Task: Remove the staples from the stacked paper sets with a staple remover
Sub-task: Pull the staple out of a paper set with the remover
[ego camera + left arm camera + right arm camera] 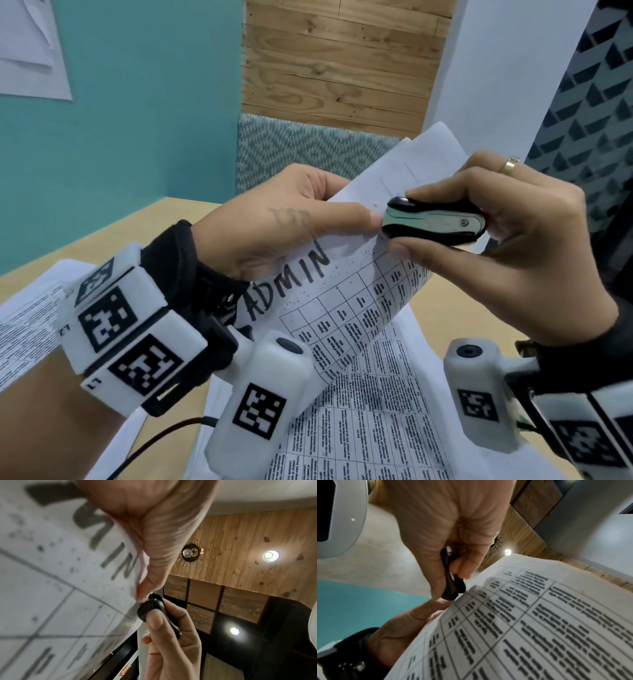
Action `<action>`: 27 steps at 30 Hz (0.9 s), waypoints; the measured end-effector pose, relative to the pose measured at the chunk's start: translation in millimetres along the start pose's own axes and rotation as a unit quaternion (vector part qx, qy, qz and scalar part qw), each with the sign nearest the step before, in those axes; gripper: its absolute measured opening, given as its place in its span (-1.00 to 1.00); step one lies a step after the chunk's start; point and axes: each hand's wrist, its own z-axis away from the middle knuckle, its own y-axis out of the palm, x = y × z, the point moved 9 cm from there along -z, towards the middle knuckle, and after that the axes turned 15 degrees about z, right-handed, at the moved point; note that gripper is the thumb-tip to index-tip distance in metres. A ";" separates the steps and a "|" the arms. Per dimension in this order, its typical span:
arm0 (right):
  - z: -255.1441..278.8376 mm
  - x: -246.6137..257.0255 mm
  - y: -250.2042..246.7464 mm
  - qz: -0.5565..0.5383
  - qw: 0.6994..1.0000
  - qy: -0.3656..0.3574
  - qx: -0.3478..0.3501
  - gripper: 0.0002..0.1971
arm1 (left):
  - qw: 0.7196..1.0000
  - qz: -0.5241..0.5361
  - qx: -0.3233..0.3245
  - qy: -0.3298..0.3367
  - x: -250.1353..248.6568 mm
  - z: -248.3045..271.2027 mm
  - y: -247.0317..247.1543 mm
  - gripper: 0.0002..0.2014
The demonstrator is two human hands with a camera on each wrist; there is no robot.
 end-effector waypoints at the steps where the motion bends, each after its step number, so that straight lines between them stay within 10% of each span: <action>1: 0.1 -0.7 0.0 -0.002 1.000 0.003 0.001 -0.70 | 1.000 -0.012 -0.007 0.004 0.6 -0.2 -0.1 -0.75; 13: -4.4 -4.1 -15.4 0.008 0.999 0.033 -0.003 -0.70 | 0.985 -0.148 -0.045 0.079 -9.5 0.8 -2.6 -0.76; 22: 14.2 -19.8 40.4 0.076 0.949 0.021 0.305 -0.58 | 0.991 -0.122 -0.054 -0.002 -5.6 -4.5 -24.4 -0.93; 27: 18.4 -25.0 49.1 0.083 0.941 0.031 0.325 -0.53 | 0.990 -0.121 -0.058 -0.043 3.4 -8.8 -31.5 -0.90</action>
